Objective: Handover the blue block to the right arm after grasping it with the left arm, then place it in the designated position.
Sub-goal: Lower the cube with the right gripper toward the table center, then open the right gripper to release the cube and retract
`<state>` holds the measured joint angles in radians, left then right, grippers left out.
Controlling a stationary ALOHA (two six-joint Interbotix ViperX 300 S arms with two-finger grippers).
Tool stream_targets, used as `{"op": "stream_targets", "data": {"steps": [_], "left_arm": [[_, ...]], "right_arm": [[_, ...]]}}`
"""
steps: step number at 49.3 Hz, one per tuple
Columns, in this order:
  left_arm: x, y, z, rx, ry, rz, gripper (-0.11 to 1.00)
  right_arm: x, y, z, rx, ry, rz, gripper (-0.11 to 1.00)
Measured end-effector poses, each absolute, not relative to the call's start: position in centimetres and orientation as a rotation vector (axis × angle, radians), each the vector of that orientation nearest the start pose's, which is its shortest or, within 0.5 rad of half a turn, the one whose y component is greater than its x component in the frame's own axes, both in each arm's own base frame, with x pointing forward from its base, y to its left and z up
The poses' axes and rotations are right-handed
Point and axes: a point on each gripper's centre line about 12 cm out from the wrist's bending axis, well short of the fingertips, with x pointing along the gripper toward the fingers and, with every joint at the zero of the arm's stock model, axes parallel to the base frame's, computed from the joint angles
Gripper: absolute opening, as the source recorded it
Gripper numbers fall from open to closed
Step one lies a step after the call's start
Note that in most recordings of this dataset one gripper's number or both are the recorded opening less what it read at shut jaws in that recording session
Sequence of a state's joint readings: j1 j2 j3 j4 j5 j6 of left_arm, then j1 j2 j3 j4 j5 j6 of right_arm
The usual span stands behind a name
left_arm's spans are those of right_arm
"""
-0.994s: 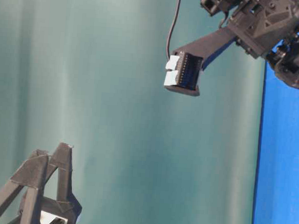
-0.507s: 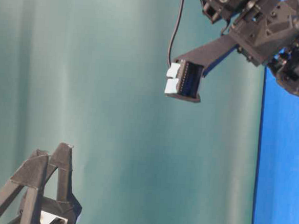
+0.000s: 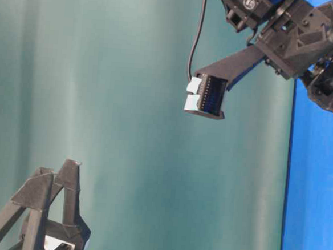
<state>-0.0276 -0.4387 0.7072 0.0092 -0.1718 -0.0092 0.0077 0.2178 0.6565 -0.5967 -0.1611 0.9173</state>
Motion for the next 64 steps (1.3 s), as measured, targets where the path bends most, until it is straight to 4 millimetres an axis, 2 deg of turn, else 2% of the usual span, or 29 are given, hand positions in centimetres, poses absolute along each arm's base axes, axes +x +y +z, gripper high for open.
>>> {"op": "stream_targets", "data": {"steps": [10, 21, 30, 39, 51, 64], "left_arm": [[33.3, -0.9, 33.4, 0.000, 0.095, -0.029, 0.93], [33.3, -0.9, 33.4, 0.001, 0.094, -0.029, 0.93], [33.3, -1.0, 33.4, 0.001, 0.094, -0.031, 0.93], [33.3, -1.0, 33.4, 0.001, 0.094, -0.031, 0.93], [33.4, -0.9, 33.3, 0.001, 0.095, -0.029, 0.93], [33.3, -1.0, 33.4, 0.001, 0.094, -0.031, 0.93]], "right_arm": [[39.7, 1.1, 11.5, 0.329, 0.736, -0.051, 0.75], [38.3, 1.0, 15.7, 0.298, 0.701, -0.089, 0.75], [36.3, 1.1, 19.8, 0.273, 0.655, -0.119, 0.74], [34.2, 0.9, 22.8, 0.264, 0.615, -0.147, 0.74], [30.9, 1.1, 27.8, 0.247, 0.498, -0.141, 0.74], [27.9, 0.6, 31.5, 0.238, 0.389, -0.145, 0.74]]}}
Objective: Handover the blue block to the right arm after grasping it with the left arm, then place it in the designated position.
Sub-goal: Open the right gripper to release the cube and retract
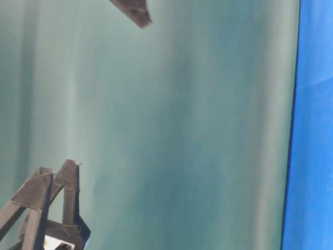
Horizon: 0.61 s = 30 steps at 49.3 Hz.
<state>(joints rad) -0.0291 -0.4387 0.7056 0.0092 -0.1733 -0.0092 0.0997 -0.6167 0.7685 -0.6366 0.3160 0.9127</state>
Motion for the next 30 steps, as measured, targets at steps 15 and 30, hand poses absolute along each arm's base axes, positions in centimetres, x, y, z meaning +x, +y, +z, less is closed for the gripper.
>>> {"op": "stream_targets", "data": {"steps": [15, 30], "left_arm": [[33.34, -0.99, 33.38, 0.001, 0.094, -0.031, 0.93], [33.34, -0.99, 33.38, 0.001, 0.094, -0.031, 0.93]], "right_arm": [[26.90, 0.34, 32.26, 0.224, 0.360, -0.151, 0.74], [27.26, 0.31, 31.90, 0.201, 0.369, -0.151, 0.74]]}}
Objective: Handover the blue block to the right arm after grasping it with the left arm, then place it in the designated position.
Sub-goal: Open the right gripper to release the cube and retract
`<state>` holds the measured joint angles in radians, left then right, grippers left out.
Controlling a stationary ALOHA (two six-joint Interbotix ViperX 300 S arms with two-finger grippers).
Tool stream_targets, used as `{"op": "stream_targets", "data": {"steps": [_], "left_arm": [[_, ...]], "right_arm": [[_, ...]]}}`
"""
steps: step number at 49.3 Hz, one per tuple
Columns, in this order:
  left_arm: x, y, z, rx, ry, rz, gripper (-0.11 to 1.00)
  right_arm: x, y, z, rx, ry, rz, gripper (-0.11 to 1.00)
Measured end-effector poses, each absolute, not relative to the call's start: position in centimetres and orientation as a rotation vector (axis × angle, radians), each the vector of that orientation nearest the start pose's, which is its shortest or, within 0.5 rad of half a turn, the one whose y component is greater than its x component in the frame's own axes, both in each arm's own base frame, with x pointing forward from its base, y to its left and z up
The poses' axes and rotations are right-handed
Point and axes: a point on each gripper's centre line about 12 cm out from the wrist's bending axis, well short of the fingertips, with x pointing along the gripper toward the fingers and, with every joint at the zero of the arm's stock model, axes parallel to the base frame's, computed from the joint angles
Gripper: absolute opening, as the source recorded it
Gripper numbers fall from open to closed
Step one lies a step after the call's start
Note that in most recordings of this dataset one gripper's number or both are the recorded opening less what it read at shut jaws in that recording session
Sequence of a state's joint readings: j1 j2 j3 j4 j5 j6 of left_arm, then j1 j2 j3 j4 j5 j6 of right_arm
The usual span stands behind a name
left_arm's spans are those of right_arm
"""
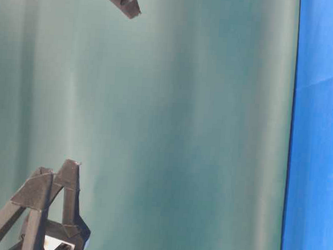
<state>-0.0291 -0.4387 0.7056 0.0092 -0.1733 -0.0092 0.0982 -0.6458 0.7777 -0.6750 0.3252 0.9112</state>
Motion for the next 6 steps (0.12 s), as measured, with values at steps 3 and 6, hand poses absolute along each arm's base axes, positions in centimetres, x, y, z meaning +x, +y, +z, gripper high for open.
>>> {"op": "stream_targets", "data": {"steps": [3, 6], "left_arm": [[33.34, -0.94, 33.38, 0.001, 0.094, -0.029, 0.93], [33.33, -0.94, 33.31, 0.001, 0.095, -0.029, 0.93]], "right_arm": [[27.34, 0.40, 31.98, 0.188, 0.361, -0.143, 0.74], [27.42, 0.50, 32.17, 0.174, 0.346, -0.130, 0.74]]}}
